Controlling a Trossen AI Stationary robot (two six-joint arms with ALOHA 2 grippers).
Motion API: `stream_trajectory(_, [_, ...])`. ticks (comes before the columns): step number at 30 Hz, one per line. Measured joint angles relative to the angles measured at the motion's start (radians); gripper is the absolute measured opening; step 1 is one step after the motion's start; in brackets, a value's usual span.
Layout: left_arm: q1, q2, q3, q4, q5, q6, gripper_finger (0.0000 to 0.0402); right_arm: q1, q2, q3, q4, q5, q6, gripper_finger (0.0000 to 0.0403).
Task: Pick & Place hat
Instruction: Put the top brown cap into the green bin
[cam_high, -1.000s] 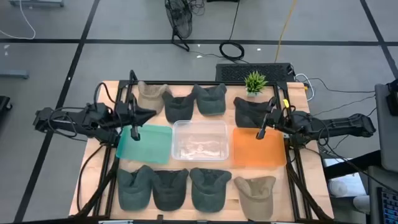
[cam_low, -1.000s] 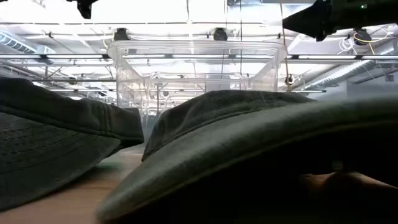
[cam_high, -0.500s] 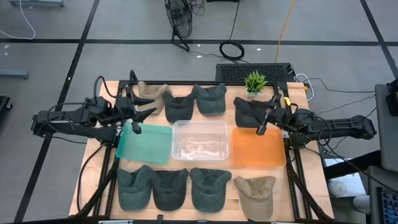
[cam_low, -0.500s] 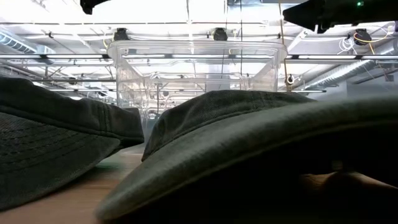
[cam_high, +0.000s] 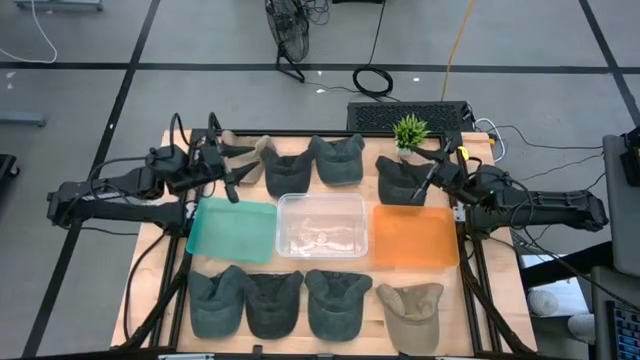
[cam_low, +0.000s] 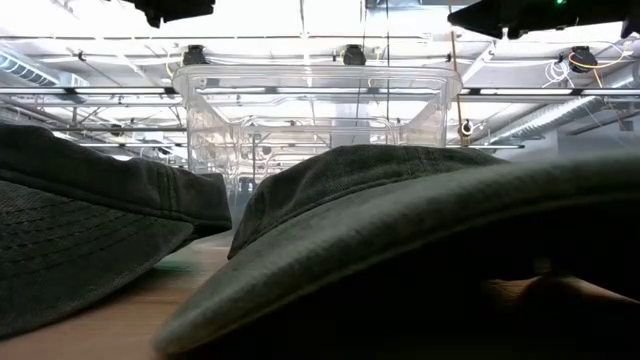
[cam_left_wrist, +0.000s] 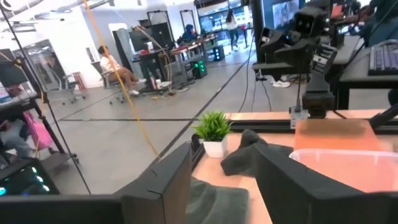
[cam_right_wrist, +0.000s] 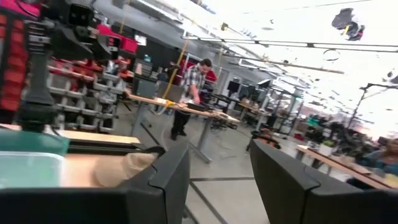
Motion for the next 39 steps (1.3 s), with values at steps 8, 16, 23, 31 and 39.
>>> stream_trajectory(8, [0.12, 0.009, 0.0, -0.024, 0.172, -0.044, 0.0157, -0.07, 0.052, 0.006, 0.0, -0.053, 0.037, 0.0157])
stream_trajectory(16, [0.147, 0.035, 0.001, -0.032, 0.239, -0.07, 0.0158, -0.078, 0.067, 0.006, -0.058, -0.048, 0.088, 0.0157])
stream_trajectory(23, [0.149, 0.103, 0.001, -0.03, 0.238, -0.043, 0.0158, -0.079, 0.077, 0.006, -0.139, 0.006, 0.141, 0.0157])
stream_trajectory(31, [0.213, 0.142, 0.001, -0.031, 0.237, -0.058, 0.0159, -0.079, 0.088, 0.006, -0.195, 0.006, 0.19, 0.0157])
stream_trajectory(39, [0.293, 0.181, 0.001, -0.113, 0.051, -0.081, 0.0159, -0.078, 0.088, 0.006, -0.195, 0.006, 0.19, 0.0157])
